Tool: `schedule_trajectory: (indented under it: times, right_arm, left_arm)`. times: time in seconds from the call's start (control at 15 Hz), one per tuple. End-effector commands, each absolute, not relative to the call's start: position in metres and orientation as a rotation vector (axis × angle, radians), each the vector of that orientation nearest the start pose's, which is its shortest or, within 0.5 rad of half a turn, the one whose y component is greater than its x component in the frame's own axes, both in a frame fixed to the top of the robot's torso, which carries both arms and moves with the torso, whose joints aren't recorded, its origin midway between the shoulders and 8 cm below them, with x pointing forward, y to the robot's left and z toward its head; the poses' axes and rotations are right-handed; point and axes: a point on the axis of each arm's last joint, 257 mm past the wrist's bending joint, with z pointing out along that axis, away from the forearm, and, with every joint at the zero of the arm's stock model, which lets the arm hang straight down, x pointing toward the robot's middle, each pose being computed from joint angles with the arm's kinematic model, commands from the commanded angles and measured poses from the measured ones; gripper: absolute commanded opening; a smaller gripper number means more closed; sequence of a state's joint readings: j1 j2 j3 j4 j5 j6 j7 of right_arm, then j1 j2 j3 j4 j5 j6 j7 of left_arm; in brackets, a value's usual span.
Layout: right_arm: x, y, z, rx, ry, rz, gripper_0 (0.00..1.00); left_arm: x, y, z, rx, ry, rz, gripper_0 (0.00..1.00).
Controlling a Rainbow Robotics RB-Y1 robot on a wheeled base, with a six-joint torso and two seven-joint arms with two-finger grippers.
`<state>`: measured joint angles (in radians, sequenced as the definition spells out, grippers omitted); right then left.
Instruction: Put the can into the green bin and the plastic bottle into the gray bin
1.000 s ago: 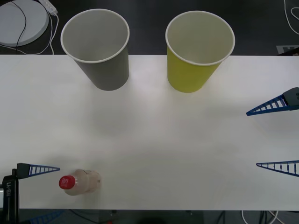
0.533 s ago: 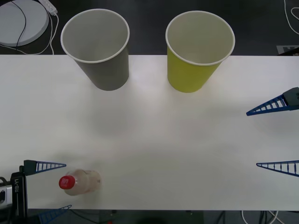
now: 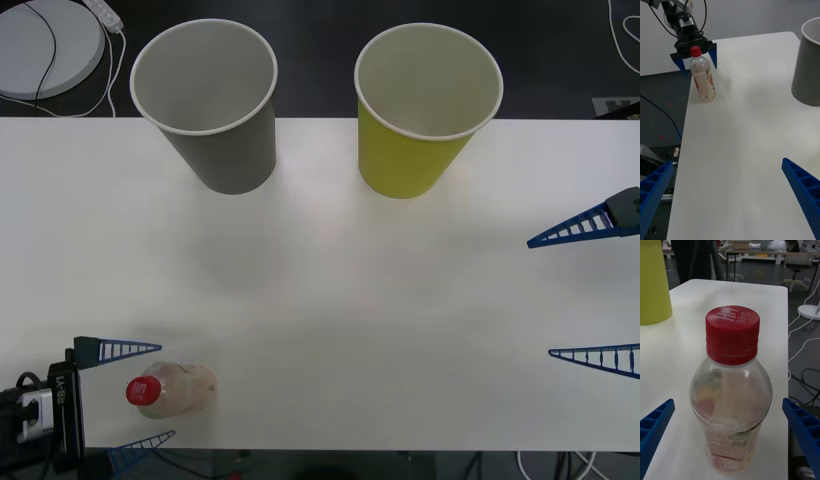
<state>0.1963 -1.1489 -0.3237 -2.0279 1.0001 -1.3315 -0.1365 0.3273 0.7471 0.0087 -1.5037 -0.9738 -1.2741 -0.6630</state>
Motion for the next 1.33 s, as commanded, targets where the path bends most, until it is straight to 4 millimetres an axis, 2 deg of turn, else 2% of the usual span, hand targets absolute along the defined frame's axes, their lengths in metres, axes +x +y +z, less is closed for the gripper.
schedule_trajectory:
  times: [0.07,0.67,1.2,1.27,1.33]
  right_arm:
    - [0.294,-0.233,-0.098,-1.623,1.439,0.566,1.0]
    - [0.294,-0.233,-0.098,-1.623,1.439,0.566,1.0]
    - [0.294,-0.233,-0.098,-1.623,1.439,0.566,1.0]
    - [0.294,-0.233,-0.098,-1.623,1.439,0.566,1.0]
    - [0.294,-0.233,-0.098,-1.623,1.439,0.566,1.0]
  left_arm:
    - [0.273,0.231,-0.296,1.308,1.335,-0.564,1.0]
    - [0.275,0.211,-0.297,1.297,1.327,-0.621,1.0]
    - [0.276,0.205,-0.298,1.287,1.331,-0.635,1.0]
    - [0.276,0.205,-0.299,1.288,1.331,-0.634,0.81]
    - [0.276,0.205,-0.299,1.287,1.333,-0.635,0.45]
